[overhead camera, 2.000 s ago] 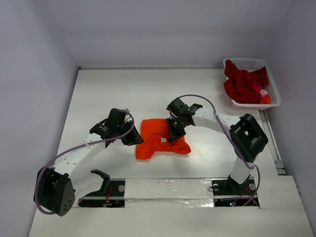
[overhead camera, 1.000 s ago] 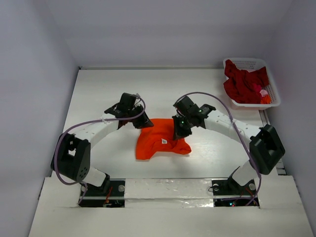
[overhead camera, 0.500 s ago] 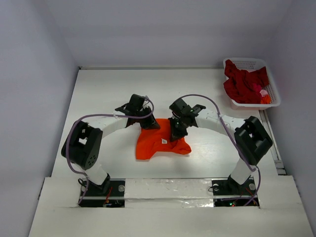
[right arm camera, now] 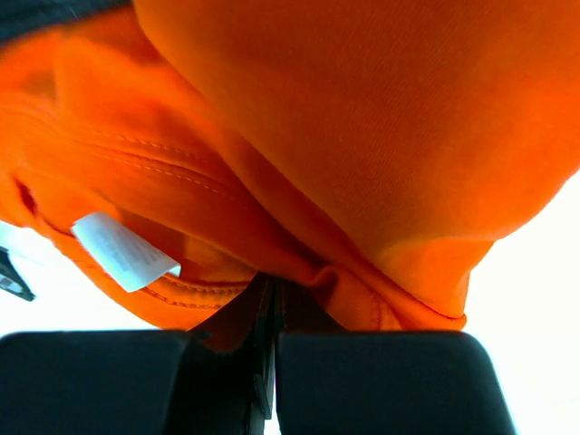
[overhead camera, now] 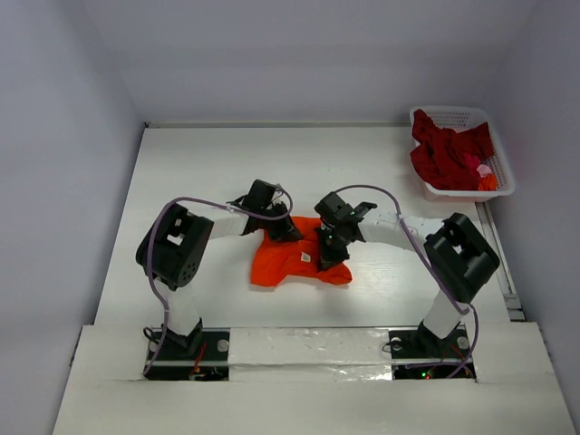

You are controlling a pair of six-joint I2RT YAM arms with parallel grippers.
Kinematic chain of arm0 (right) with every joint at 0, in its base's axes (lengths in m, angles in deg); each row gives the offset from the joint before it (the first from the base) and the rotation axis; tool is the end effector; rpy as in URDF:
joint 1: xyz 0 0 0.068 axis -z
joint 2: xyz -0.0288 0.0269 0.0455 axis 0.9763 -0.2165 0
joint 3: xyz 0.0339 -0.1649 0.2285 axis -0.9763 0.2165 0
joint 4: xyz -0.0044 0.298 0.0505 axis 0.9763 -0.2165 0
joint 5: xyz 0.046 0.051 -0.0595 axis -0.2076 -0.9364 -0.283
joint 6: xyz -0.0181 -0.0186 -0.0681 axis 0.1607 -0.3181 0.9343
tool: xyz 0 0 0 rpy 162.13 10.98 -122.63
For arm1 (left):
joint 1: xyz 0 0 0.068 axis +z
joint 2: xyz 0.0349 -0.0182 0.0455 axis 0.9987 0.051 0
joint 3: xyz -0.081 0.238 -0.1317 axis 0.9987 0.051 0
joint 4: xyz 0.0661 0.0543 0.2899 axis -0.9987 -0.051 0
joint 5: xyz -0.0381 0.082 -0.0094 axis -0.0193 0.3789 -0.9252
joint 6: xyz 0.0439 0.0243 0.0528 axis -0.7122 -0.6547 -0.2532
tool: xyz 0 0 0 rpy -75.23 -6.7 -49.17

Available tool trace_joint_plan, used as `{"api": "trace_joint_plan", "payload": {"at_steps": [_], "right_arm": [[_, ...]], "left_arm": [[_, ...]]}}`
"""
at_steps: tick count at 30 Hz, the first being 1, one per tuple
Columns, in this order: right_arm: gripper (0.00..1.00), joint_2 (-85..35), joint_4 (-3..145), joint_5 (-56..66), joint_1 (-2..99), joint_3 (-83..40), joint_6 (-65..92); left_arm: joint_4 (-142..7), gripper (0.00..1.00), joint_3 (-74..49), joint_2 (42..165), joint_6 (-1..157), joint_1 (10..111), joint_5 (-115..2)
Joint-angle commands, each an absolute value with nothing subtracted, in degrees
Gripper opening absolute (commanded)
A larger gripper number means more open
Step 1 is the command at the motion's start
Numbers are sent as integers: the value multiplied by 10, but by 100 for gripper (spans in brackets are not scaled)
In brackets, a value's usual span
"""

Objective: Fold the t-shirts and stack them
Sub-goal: Fold the tshirt

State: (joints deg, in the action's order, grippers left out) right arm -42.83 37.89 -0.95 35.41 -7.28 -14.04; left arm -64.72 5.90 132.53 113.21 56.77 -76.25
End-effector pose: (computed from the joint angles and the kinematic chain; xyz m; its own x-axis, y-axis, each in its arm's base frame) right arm 0.2653 0.2594 0.1323 -0.9796 -0.1474 -0.1368 -0.1886 0.9094 0.3707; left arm 0.3363 -0.2295 0.1068 -0.9539 -0.1910 -0.2314 0.0463 0.6681 -0.7427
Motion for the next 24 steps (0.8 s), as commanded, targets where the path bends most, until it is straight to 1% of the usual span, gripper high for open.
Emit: {"api": "trace_joint_plan", "payload": {"at_steps": [1,8,13,24], "right_arm": [[0,-397,397,-11,350,-59,-144],[0,-381,397,-11,350,-40,-150],[0,-371,402,-11,350,-21,-157],[0,-377,418,-24,350,4,-164]], "left_arm": [[-625,0,53,1359,1136,566,-750],[-632,0,34,1390,1134,586,-742],[-648,0,19,1402,1125,632,-729],[-655,0,-16,1434,1110,681,-734]]}}
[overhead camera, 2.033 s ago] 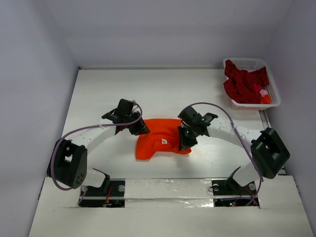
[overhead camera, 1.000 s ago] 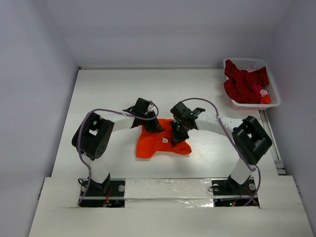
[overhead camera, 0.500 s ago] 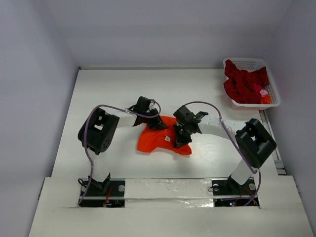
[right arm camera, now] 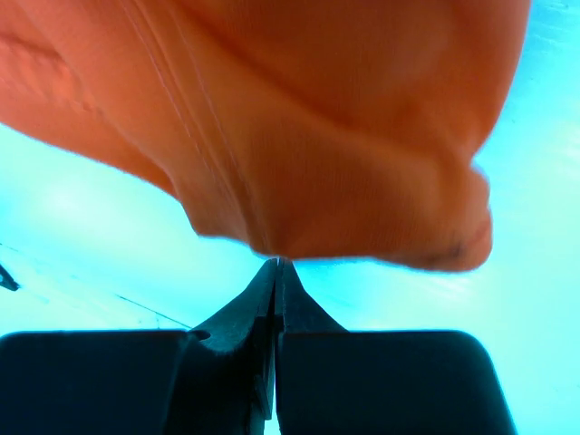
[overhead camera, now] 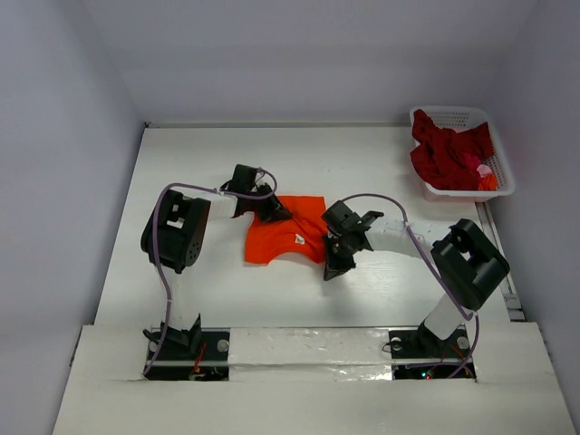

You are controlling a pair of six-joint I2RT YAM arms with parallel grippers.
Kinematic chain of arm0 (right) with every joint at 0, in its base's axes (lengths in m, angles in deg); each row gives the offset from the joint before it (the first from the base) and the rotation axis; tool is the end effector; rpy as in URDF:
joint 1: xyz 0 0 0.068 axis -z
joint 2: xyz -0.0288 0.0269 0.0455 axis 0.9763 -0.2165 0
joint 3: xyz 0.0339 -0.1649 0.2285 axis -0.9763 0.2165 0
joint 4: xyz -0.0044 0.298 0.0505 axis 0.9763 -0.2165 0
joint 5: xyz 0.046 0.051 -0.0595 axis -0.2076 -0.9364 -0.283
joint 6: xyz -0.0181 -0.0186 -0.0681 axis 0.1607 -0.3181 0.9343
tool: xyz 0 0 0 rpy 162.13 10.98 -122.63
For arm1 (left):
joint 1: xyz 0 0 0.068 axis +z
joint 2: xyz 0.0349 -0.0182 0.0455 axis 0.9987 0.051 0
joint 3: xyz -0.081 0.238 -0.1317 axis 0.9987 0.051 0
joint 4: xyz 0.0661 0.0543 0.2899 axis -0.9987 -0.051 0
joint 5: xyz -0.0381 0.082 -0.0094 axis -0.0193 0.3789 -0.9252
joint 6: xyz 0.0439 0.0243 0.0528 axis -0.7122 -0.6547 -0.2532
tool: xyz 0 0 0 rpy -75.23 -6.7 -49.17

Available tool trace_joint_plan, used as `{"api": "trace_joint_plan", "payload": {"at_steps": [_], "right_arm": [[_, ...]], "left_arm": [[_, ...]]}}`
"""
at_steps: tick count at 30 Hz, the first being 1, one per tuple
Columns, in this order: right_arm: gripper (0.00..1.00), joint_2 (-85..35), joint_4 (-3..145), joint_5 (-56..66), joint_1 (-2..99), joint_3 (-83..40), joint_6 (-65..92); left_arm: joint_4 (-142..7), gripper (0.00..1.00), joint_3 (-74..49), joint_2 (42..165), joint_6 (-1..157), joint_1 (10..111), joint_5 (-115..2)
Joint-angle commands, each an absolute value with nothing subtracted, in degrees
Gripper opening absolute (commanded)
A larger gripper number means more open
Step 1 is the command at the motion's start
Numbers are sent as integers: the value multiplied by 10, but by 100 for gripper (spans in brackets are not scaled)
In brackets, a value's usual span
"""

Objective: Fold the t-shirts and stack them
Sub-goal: Fold the tshirt

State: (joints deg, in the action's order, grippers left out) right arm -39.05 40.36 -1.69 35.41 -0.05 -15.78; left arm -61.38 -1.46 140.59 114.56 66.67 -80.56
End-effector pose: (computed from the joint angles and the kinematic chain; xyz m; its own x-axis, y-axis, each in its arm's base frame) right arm 0.2437 0.2409 0.1182 -0.9868 -0.1240 -0.1046 -0.1546 0.9137 0.3758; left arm 0.4040 -0.1849 0.0978 -0.9186 -0.3325 -0.2137 -0.0371 0.6109 -0.7908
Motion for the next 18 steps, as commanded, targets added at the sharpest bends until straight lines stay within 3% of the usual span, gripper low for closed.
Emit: {"api": "trace_joint_plan", "payload": {"at_steps": [1,9,18], "right_arm": [[0,-377,418,-24,350,3,-164],[0,-359,367,17,350,-61,-156],[0,-414,310,32,375,-248,-125]], "left_arm": [[-655,0,-17,1436,1110,681,-734],[-674,0,-32,1432,1093,687,-742],[-687,0,-16,1387,1092,687,-752]]}}
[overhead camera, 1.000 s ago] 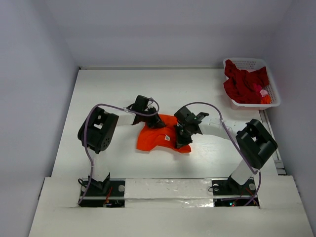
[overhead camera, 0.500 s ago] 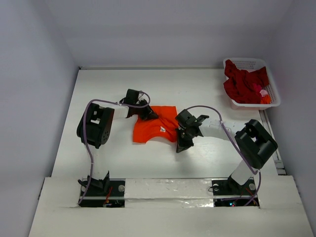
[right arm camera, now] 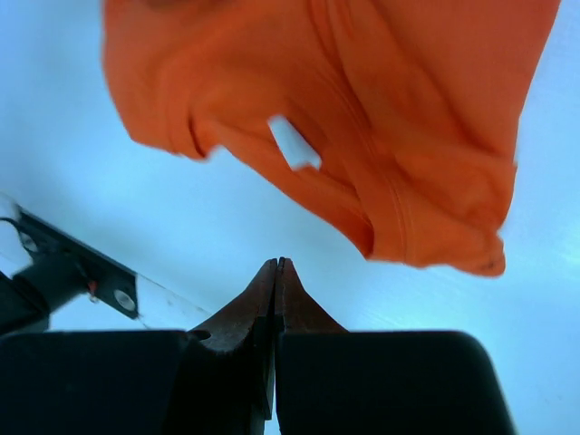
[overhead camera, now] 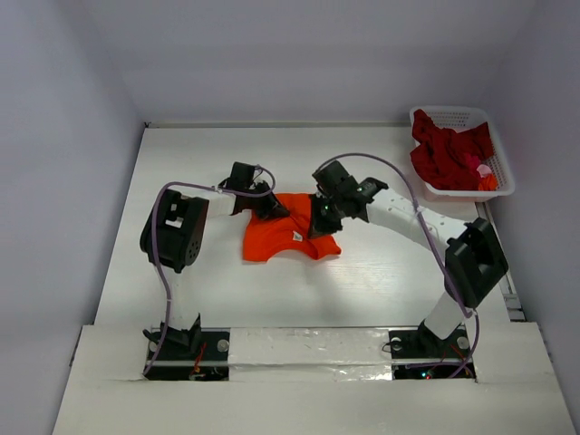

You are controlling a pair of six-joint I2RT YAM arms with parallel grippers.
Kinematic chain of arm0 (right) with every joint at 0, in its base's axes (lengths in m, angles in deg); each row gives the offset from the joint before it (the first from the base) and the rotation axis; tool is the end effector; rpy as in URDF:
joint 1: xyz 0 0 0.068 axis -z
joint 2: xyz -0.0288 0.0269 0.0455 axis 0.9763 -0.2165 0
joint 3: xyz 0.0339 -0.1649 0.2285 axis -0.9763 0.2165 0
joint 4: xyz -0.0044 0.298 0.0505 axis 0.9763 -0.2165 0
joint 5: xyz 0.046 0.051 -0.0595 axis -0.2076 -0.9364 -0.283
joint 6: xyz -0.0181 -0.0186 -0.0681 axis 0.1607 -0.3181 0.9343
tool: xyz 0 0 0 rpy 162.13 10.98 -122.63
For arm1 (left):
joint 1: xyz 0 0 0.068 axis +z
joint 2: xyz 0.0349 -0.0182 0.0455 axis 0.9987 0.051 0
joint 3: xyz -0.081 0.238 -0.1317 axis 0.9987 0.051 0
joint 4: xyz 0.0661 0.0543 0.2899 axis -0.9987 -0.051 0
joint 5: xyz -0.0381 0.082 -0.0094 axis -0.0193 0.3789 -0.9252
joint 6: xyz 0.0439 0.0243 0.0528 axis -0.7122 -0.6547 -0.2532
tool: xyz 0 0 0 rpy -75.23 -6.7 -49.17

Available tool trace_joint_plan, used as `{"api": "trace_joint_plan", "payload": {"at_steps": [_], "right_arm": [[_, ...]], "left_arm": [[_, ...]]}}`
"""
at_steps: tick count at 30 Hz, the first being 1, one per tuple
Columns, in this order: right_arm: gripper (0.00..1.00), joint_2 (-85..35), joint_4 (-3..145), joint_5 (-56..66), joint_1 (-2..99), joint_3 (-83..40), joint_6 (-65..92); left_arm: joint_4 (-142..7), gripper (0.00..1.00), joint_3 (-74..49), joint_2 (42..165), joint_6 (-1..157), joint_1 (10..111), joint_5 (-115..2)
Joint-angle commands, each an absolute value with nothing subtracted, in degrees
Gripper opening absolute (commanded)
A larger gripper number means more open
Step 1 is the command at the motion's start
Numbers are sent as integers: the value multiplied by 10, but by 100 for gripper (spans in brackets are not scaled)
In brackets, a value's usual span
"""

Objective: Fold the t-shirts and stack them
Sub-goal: Fold the tshirt

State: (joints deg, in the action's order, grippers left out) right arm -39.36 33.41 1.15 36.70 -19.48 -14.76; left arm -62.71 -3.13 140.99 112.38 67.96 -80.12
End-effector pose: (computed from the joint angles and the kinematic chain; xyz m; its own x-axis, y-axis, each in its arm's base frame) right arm 0.2966 0.2726 0.2210 -0.9488 -0.0766 -0.3065 -0.2107 0.8764 0.4331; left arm 0.4138 -0.1773 0.1019 -0.9101 -0.3334 -0.2460 -0.0191 0.6269 -0.7789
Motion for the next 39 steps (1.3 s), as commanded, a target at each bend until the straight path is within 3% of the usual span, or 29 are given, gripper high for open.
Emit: {"api": "trace_joint_plan", "payload": {"at_steps": [1,20,39], "right_arm": [[0,-423,305,32,383,-259,-118],[0,-651,294,-10,440,-481,-66],[0,-728,313,-61,491,-495,-77]], "left_arm": [[-691,0,-15,1381,1092,687,-753],[-792,0,0,1248,1060,663,-769],[-773,0,67,1281,1044,653,-758]]}}
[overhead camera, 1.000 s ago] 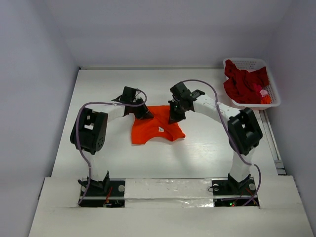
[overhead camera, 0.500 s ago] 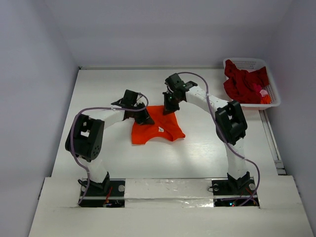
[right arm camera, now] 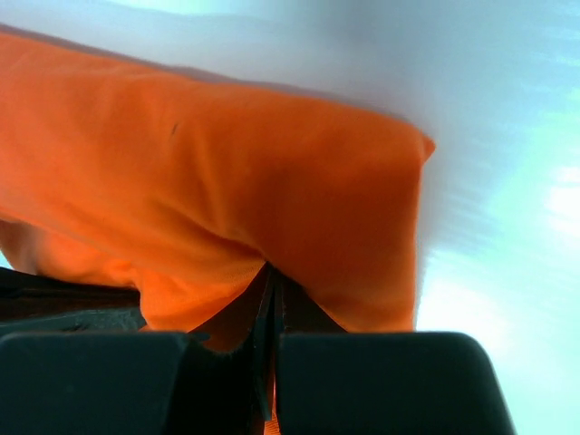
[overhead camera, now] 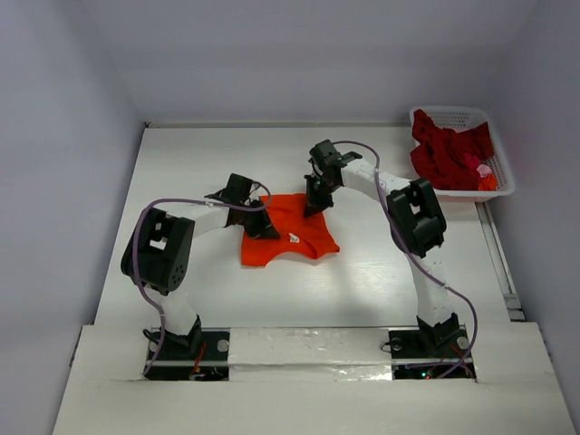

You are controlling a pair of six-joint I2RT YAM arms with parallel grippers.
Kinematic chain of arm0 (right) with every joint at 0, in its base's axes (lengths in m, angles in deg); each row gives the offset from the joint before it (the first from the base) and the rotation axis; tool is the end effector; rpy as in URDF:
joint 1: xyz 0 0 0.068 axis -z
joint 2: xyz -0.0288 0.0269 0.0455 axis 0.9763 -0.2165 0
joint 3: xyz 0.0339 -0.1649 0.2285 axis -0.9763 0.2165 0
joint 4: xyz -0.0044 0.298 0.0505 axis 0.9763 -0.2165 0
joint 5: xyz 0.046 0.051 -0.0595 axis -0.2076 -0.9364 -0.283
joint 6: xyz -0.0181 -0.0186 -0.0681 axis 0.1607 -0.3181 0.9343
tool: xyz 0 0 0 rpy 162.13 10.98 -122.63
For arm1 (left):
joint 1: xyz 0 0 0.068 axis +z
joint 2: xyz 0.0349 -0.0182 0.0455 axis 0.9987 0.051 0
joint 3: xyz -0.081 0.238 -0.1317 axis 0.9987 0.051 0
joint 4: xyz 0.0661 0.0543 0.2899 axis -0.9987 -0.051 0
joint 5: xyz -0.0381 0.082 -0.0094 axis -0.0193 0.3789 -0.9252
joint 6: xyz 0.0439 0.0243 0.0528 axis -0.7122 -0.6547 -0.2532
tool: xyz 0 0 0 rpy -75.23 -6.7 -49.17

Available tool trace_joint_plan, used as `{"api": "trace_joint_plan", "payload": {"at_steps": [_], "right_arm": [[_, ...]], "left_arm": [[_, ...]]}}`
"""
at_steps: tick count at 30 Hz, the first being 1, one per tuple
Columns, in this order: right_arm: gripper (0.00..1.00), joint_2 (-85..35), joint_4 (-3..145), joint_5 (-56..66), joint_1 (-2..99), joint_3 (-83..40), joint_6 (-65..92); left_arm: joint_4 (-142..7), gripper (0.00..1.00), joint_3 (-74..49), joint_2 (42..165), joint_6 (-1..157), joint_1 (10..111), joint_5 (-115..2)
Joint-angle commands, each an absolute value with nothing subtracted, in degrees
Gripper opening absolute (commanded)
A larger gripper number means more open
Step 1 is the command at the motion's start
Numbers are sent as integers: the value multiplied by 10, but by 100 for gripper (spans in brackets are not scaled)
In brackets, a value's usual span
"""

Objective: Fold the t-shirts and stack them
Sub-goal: Fold the tshirt

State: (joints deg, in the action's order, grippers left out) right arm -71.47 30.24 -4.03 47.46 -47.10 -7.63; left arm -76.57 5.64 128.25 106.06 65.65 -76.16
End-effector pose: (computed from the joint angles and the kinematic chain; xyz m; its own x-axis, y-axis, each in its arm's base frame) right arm 0.4438 0.2772 0.1361 -0.9769 -0.0478 -0.2083 -0.1331 0.8987 0.4178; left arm 0.3504 -0.1680 0.1192 -0.9451 -0.2383 -0.2236 -0.0260 0.7369 -0.6755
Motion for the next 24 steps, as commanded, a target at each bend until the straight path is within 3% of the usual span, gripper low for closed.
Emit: {"api": "trace_joint_plan", "payload": {"at_steps": [1,12,24], "right_arm": [[0,-732,313,-67,499,-500,-77],[0,-779,273,-73,538,-598,-62],[0,-815,252,-71,554,-692,-63]], "left_arm": [[-775,0,71,1280,1044,653,-758],[-766,0,57,1298,1047,653,-760],[-790,0,-100,1408,1038,653,-757]]}}
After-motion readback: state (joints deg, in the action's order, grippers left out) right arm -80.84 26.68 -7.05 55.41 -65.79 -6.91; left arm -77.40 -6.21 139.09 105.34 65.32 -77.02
